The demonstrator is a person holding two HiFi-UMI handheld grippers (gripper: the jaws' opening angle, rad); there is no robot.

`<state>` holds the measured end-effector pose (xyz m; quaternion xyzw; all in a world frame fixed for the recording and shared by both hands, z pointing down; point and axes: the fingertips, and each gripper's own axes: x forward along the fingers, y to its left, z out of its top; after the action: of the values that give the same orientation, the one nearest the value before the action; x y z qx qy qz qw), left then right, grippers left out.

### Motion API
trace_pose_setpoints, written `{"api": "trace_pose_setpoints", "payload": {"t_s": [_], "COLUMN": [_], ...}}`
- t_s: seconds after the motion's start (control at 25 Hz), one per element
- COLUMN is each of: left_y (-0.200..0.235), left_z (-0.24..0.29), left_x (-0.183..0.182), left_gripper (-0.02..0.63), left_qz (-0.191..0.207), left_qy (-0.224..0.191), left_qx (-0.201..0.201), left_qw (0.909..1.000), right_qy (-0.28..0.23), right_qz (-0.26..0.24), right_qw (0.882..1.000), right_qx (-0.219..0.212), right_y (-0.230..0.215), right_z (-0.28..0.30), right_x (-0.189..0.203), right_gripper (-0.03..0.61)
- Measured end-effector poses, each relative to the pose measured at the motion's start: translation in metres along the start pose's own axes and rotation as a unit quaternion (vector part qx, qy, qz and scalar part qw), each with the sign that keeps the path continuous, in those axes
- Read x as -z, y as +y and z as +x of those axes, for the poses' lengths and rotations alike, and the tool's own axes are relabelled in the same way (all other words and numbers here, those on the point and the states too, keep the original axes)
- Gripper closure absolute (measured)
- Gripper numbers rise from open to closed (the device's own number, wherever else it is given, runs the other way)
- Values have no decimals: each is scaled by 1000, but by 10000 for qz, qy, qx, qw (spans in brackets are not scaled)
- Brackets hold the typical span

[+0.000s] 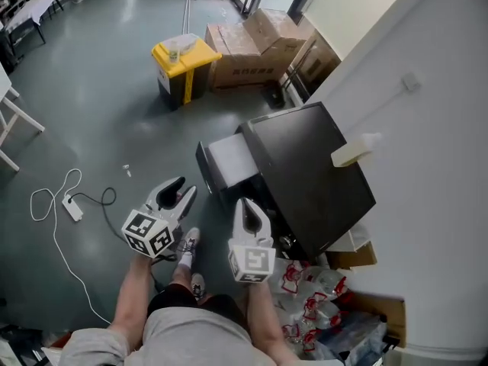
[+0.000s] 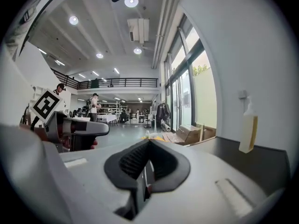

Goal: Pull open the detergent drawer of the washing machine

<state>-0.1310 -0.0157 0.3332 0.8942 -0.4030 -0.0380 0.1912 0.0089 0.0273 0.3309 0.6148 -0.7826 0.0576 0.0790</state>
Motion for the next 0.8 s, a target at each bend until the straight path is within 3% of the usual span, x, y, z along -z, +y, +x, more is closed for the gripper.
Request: {"api": "trace_pose_setpoints", "payload": {"t_s": [0.28, 0.48, 0.8], "left_y": [-31, -47, -73], "left_z": [-41, -68, -104], "left_x": [-38, -47, -46], "left_gripper": [480, 508, 557], "left_qz": [793, 1337, 1660], "left_qy": [-121, -123, -165], "left_qx": [-409, -902, -1313], "left_qw": [9959, 9868, 9772], "right_qy": [-337, -493, -653], "right_qz": [-93, -157, -238], "right_qw": [9992, 9979, 9958], "right_qx": [-209, -396, -591], "right_y": [22, 36, 50], "right_z": [-26, -47, -81], "right_x": [-42, -55, -56], "right_gripper": [574, 574, 574]}}
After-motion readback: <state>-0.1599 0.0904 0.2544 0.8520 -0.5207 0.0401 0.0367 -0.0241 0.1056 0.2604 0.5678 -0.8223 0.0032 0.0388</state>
